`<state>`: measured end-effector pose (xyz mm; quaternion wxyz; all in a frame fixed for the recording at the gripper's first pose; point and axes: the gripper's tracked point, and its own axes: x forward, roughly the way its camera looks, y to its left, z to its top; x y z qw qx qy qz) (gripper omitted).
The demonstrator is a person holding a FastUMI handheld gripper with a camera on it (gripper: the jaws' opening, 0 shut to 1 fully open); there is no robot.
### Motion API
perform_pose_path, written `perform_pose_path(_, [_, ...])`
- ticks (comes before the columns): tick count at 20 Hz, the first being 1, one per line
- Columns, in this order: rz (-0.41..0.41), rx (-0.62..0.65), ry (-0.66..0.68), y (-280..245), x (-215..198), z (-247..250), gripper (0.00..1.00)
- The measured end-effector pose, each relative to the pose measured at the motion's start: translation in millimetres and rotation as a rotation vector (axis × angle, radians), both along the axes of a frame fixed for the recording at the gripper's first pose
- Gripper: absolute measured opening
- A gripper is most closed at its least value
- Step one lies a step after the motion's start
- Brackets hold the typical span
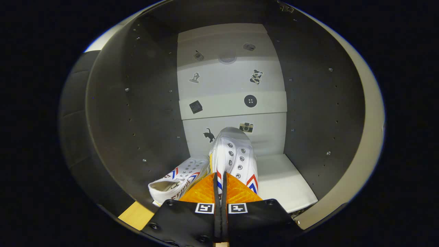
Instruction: Open the shoe cabinet door, grab the shoes and put them into the shoe cabinet, then close the shoe cabinet door.
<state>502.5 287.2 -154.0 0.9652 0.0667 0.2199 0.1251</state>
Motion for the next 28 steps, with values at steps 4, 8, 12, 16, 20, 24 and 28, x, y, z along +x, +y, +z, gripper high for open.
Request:
perform_pose_path(4, [-0.005,-0.004,0.023,4.1,25.9,-17.0,0.01])
perform_pose_path(8, [-0.014,0.003,0.042,6.5,38.1,-32.5,0.01])
perform_pose_path(12, [-0.008,-0.013,0.054,11.4,42.8,-43.5,0.01])
perform_pose_path(16, [-0.02,-0.061,-0.032,7.0,40.3,-19.5,0.23])
perform_pose_path(20, [0.015,-0.065,-0.1,14.9,7.2,19.5,0.49])
perform_pose_path(24, [0.022,-0.042,-0.18,15.2,-47.7,69.6,0.77])
perform_pose_path(28, [0.025,-0.027,-0.264,2.3,-111.6,118.3,0.98])
